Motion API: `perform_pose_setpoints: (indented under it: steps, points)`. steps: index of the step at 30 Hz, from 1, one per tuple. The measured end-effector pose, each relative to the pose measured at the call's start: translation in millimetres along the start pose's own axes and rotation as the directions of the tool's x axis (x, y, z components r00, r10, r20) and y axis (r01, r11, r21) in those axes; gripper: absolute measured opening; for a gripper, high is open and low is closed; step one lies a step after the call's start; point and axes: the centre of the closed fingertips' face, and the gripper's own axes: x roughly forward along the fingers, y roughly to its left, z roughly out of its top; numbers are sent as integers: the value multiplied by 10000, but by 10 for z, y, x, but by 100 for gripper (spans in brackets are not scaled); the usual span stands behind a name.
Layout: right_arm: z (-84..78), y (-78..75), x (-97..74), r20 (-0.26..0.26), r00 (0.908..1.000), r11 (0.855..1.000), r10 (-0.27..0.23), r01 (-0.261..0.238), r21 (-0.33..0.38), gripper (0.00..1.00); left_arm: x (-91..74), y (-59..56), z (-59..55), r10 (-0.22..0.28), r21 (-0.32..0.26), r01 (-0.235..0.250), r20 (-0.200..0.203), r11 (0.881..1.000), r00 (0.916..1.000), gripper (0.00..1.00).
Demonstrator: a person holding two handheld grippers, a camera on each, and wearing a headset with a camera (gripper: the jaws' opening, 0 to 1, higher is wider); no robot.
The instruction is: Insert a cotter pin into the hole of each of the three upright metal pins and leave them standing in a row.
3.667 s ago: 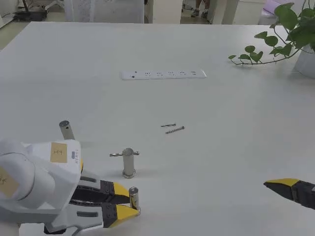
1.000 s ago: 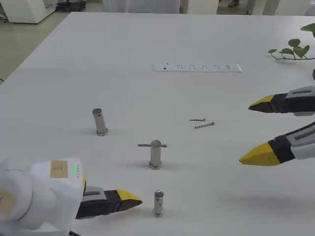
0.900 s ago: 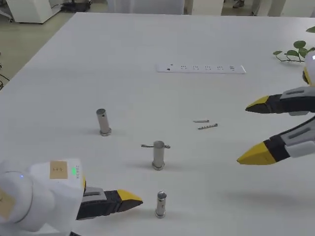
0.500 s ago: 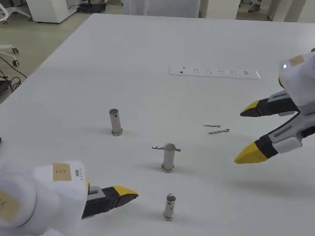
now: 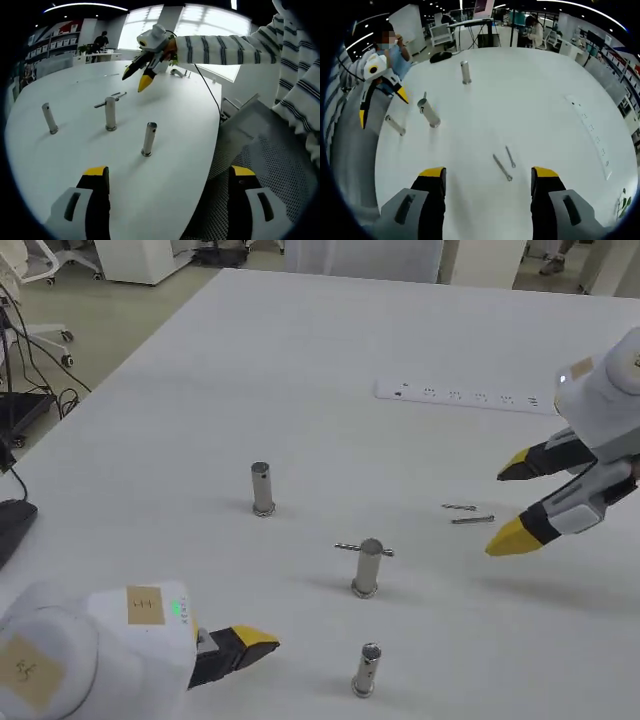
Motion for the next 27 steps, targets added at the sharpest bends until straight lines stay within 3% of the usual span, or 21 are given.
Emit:
perform_pose_setpoints:
  steps: [8, 11, 17, 27]
  points:
    - [6, -127, 175, -110, 9999, 9996, 88, -85, 269, 59, 13, -53, -22, -3, -156, 4, 53, 9999, 10000, 99]
    - [-16, -231, 228, -323, 9994, 9986, -111, 128, 513, 57, 2, -43, -24, 45, -192, -44, 73, 9998, 10000, 99]
    - [-5, -338, 264, -218, 9994, 9942, -254, 275, 1044, 47, -18, -16, -33, 186, -291, -184, 65, 9994, 9998, 97]
    - [-16, -381, 325, -496, 9983, 9929, -322, 376, 1131, 32, -26, 21, -53, 379, -359, -378, 27, 9986, 9993, 95]
